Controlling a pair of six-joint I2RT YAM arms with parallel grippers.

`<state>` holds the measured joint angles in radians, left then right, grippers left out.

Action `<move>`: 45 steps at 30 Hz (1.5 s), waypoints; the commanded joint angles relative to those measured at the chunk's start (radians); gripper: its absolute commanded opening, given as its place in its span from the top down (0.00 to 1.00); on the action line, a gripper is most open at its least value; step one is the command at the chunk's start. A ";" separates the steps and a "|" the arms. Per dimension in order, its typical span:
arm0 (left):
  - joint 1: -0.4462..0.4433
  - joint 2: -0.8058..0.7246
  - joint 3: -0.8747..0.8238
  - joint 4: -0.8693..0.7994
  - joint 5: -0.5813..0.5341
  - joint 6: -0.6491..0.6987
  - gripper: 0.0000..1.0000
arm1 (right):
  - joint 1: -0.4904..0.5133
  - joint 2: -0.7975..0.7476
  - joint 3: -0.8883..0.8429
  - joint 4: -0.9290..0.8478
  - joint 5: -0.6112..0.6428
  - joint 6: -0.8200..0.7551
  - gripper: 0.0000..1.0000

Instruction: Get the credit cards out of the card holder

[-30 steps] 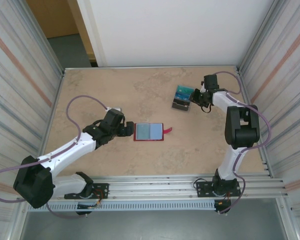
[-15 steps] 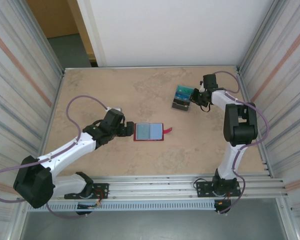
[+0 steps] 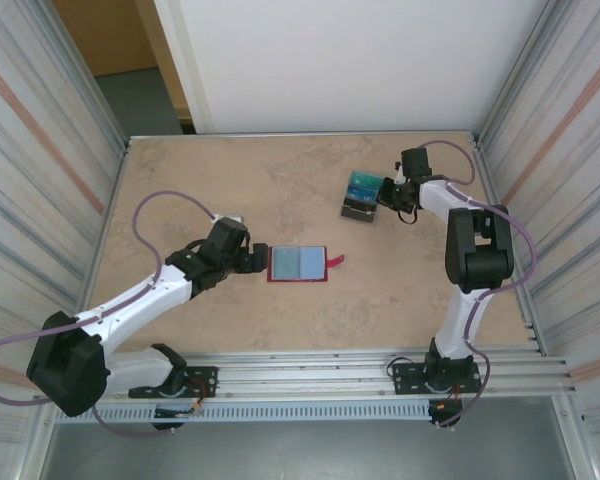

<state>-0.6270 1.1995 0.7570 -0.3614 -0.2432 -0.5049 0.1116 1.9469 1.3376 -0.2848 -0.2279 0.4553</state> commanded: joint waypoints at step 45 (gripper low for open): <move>0.051 -0.096 -0.081 0.032 0.013 -0.063 0.01 | 0.336 -0.323 -0.136 -0.180 0.319 0.118 0.67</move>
<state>-0.5930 1.1419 0.6926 -0.3389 -0.2276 -0.5358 0.4084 1.6802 1.2236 -0.3965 -0.0032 0.5907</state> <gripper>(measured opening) 0.986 0.326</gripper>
